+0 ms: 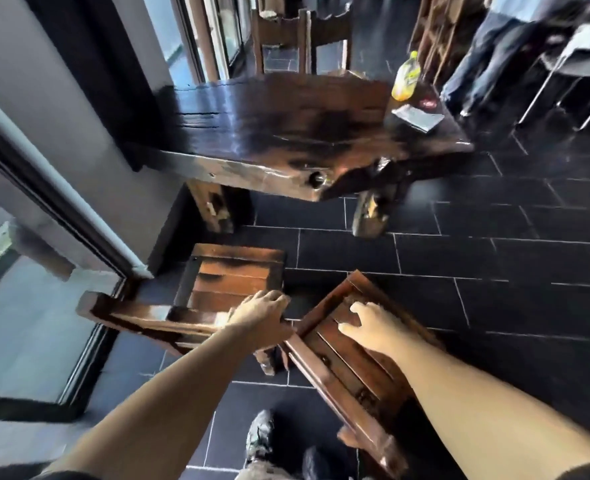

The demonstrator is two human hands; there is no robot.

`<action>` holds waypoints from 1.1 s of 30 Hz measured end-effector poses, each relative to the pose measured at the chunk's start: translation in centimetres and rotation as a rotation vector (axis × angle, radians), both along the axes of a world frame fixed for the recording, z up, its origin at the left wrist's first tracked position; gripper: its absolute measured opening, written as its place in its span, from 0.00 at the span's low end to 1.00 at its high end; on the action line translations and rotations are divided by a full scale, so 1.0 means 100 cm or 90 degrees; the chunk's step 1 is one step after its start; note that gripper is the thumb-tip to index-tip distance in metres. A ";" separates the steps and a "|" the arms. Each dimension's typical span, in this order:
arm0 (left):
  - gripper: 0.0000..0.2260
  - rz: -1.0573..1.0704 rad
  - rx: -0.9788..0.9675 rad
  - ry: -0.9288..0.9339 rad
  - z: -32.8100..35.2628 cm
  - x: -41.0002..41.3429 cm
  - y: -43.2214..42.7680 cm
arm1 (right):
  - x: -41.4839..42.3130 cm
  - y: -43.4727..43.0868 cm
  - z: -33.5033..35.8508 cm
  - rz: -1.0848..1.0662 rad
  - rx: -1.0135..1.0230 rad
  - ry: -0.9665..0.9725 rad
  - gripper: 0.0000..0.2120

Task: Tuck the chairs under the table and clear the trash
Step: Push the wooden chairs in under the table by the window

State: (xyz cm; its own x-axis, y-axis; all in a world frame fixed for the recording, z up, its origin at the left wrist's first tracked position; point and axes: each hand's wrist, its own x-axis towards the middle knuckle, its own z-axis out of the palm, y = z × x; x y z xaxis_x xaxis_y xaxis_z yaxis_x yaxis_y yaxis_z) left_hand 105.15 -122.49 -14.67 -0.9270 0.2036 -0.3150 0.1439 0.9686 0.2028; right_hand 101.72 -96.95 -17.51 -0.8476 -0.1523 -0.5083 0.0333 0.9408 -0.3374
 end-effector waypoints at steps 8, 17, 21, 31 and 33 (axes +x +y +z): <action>0.30 -0.189 0.057 -0.059 -0.031 -0.035 0.024 | 0.053 0.003 -0.011 -0.192 -0.012 -0.007 0.34; 0.32 -0.372 0.107 -0.003 -0.076 -0.020 0.012 | 0.117 -0.029 -0.036 -0.355 0.028 0.087 0.30; 0.35 -0.410 0.132 0.051 -0.094 -0.011 0.011 | 0.143 -0.046 -0.056 -0.335 0.090 0.124 0.34; 0.36 -0.365 0.102 0.075 -0.135 -0.006 0.008 | 0.180 -0.054 -0.114 -0.299 0.208 0.278 0.30; 0.35 -0.339 0.097 0.093 -0.138 -0.005 0.012 | 0.180 -0.054 -0.118 -0.304 0.218 0.283 0.30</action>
State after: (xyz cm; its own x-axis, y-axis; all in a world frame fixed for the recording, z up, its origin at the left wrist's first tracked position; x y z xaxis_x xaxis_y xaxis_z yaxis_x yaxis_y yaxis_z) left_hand 104.62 -121.33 -28.50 -0.7159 0.6874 -0.1222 0.6408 0.7165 0.2757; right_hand 119.68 -102.33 -29.30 -0.9189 0.3909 -0.0533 0.3945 0.9130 -0.1041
